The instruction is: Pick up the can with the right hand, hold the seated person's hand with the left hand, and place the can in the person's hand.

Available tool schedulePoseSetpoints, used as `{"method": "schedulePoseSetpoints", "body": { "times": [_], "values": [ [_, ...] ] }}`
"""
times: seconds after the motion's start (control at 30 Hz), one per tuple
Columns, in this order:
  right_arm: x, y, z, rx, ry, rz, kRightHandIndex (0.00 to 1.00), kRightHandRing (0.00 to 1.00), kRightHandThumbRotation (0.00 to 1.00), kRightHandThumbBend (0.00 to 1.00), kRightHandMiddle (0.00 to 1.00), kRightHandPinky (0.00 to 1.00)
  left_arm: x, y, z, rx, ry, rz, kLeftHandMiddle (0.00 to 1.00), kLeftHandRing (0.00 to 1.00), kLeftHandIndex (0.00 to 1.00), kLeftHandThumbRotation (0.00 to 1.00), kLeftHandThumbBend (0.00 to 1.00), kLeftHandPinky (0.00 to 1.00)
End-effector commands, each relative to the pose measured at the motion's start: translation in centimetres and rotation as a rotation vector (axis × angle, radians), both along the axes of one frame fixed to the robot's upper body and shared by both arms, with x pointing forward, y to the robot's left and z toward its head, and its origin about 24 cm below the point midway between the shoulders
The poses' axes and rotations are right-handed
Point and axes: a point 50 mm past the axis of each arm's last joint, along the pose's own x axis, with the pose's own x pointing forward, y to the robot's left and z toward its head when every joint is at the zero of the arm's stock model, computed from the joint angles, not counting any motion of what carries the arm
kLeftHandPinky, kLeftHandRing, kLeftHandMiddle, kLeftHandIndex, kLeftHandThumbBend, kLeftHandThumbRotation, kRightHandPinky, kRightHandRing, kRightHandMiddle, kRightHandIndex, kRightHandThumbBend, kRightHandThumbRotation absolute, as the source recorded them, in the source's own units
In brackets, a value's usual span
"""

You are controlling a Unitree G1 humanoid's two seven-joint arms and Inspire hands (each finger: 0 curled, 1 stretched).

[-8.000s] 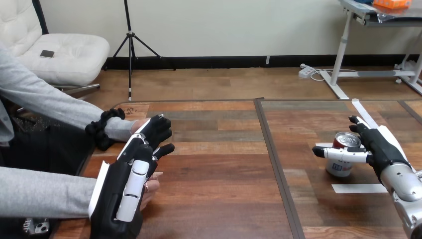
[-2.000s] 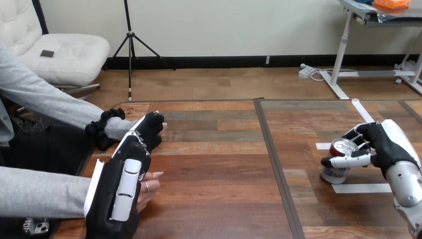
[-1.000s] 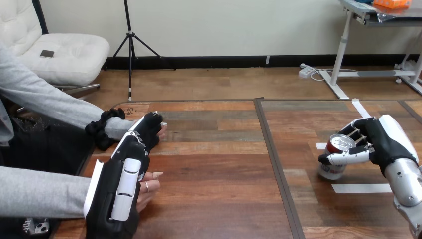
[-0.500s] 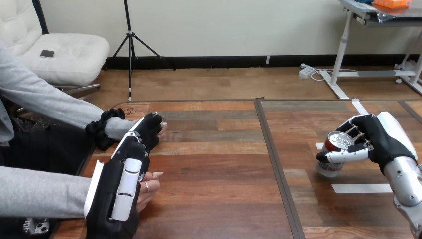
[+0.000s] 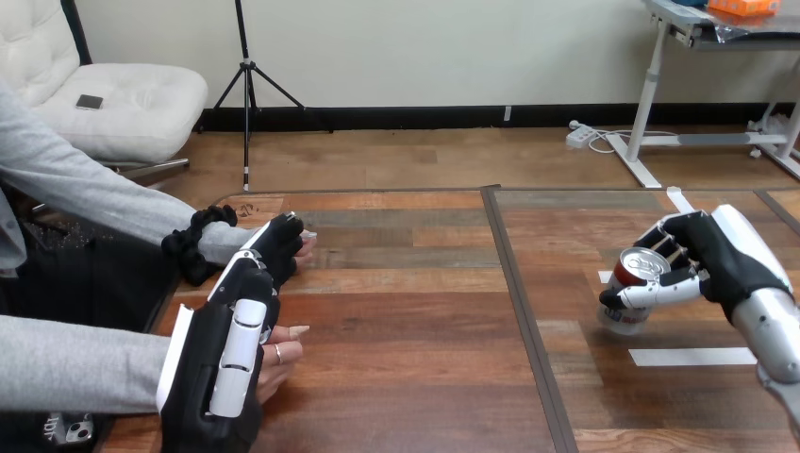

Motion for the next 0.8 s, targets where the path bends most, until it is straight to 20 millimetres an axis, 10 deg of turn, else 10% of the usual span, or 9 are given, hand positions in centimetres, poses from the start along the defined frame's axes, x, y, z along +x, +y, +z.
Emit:
{"method": "schedulePoseSetpoints", "body": {
  "times": [0.0,0.77],
  "values": [
    [2.7,0.6,5.9,-0.035,-0.201,0.085,0.41,0.35,0.00,0.91,0.40,0.31,1.1,0.2,1.6,0.021,-0.090,0.009,0.90,0.93,0.84,0.88,0.62,0.91],
    [3.0,1.4,7.6,-0.026,-0.214,0.186,0.41,0.29,0.00,0.91,0.36,0.24,1.6,1.9,2.2,0.056,-0.122,0.048,0.86,0.90,0.80,0.80,0.61,0.82]
  ]
}}
